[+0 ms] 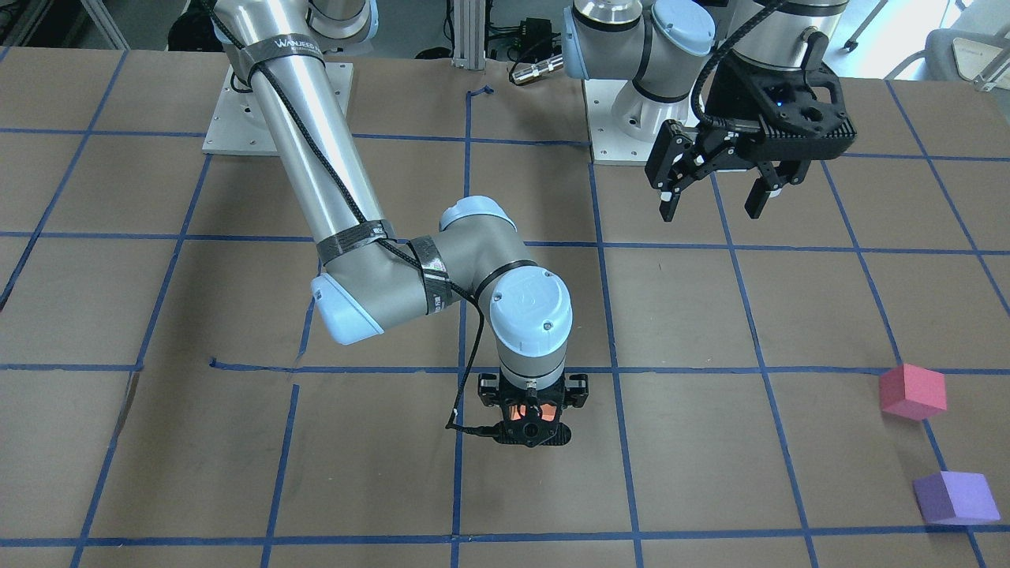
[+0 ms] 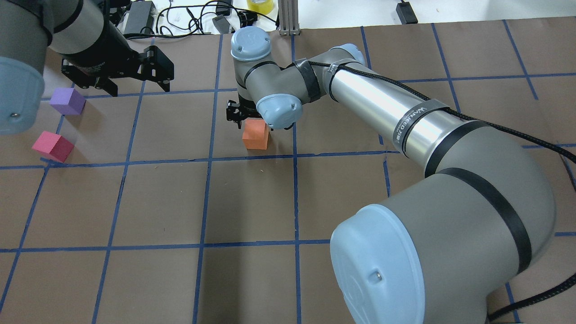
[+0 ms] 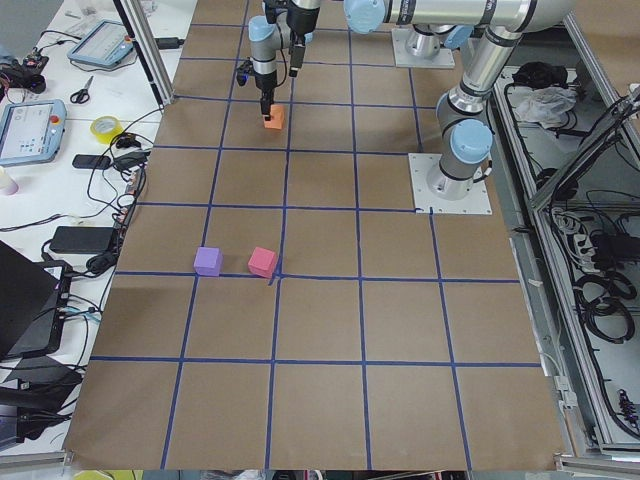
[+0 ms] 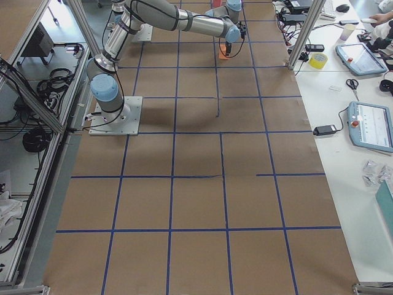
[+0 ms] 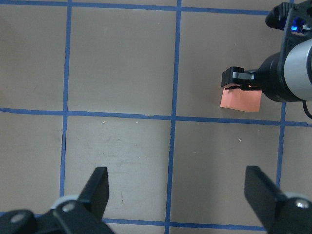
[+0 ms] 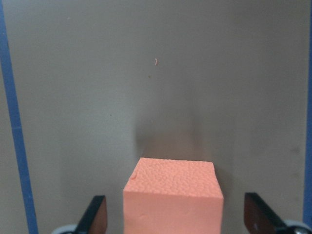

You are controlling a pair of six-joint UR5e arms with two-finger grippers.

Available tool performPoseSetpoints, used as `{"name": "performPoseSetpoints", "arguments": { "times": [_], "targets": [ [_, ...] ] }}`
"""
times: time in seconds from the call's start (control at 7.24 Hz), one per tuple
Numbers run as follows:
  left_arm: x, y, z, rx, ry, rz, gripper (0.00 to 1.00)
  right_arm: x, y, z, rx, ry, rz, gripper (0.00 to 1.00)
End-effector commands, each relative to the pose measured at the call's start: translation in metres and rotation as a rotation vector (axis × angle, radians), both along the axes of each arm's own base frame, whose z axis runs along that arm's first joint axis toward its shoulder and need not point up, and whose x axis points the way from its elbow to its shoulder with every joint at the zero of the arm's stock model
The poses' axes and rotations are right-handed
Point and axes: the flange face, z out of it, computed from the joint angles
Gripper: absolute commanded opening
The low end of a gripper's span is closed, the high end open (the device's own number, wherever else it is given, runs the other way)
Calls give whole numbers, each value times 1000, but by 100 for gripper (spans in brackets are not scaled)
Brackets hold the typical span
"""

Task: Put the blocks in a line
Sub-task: 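Set the orange cube down, open the right gripper and raise it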

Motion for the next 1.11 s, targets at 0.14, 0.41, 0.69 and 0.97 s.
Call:
{"name": "performPoseSetpoints", "arguments": {
  "times": [0.14,0.41,0.69,0.97],
  "targets": [
    [3,-6,-7,13,4,6,100,-57,-2,71,57,35,-53,100],
    [12,-22,-33,68,-80,25,100,-154,-17,135,66,43,90,100],
    [10,-41,-76,147,-69,25,100,-253,-12,193,116,39,41,100],
    [7,-74,-129,115,-37,27,100,-296,29,236,124,46,52,100]
  ]
}}
